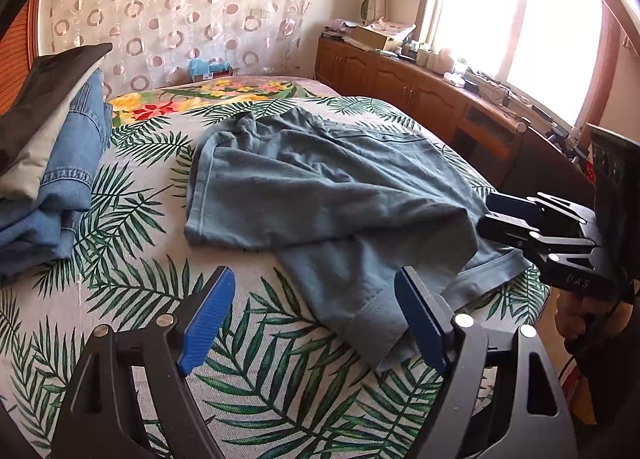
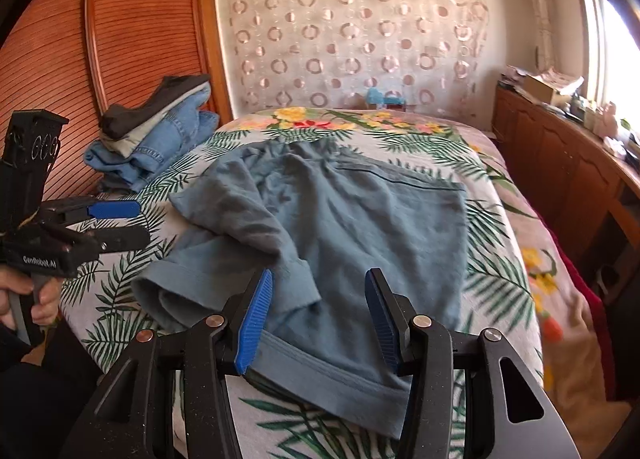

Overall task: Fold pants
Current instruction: 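Grasp one leg hem with the left gripper while the right gripper grasps the other hem, then lift the held leg with the left gripper and fold it over the other leg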

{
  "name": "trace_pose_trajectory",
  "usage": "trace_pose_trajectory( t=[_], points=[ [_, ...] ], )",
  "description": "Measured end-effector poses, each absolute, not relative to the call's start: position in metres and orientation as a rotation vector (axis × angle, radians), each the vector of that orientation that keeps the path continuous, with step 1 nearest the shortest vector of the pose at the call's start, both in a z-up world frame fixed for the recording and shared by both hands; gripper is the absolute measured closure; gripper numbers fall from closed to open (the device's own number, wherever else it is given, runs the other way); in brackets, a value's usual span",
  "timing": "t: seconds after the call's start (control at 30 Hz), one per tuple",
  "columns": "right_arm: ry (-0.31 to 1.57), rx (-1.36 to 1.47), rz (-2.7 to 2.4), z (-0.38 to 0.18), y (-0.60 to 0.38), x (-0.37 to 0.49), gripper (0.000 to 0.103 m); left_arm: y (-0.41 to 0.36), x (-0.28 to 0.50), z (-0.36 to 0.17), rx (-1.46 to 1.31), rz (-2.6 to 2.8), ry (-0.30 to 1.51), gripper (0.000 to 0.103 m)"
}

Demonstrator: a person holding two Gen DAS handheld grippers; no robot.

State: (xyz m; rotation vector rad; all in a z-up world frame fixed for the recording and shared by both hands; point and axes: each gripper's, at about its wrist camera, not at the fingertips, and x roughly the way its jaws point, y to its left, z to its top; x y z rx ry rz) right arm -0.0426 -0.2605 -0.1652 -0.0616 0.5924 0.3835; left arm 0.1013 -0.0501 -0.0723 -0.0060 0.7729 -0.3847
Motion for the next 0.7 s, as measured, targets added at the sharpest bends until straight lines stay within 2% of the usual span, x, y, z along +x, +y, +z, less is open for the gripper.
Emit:
trace_pose_trajectory(
  t=[0.1, 0.13, 0.2, 0.27, 0.33, 0.47, 0.7],
  points=[
    [0.615, -0.082, 0.417, -0.169, -0.251, -0.030, 0.053, -0.048, 0.097, -0.075, -0.004, -0.385, 0.775, 0.020],
    [0.625, -0.083, 0.427, -0.169, -0.248, -0.026, 0.056, -0.048, 0.096, -0.075, -0.002, -0.387, 0.777, 0.020],
    [0.651, -0.085, 0.455, -0.172, -0.245, -0.018, 0.066, -0.049, 0.092, -0.077, 0.007, -0.394, 0.780, 0.020],
    [0.678, -0.090, 0.469, -0.176, -0.243, -0.009, 0.082, -0.053, 0.087, -0.079, 0.018, -0.414, 0.787, 0.020],
    [0.687, -0.086, 0.490, -0.173, -0.242, -0.003, 0.090, -0.059, 0.082, -0.083, 0.033, -0.446, 0.796, 0.020],
    [0.654, -0.067, 0.511, -0.158, -0.243, 0.000, 0.093, -0.074, 0.080, -0.091, 0.065, -0.478, 0.820, 0.020],
    [0.584, -0.015, 0.494, -0.140, -0.250, -0.011, 0.094, -0.097, 0.085, -0.097, 0.191, -0.425, 0.805, 0.020]
  ],
)
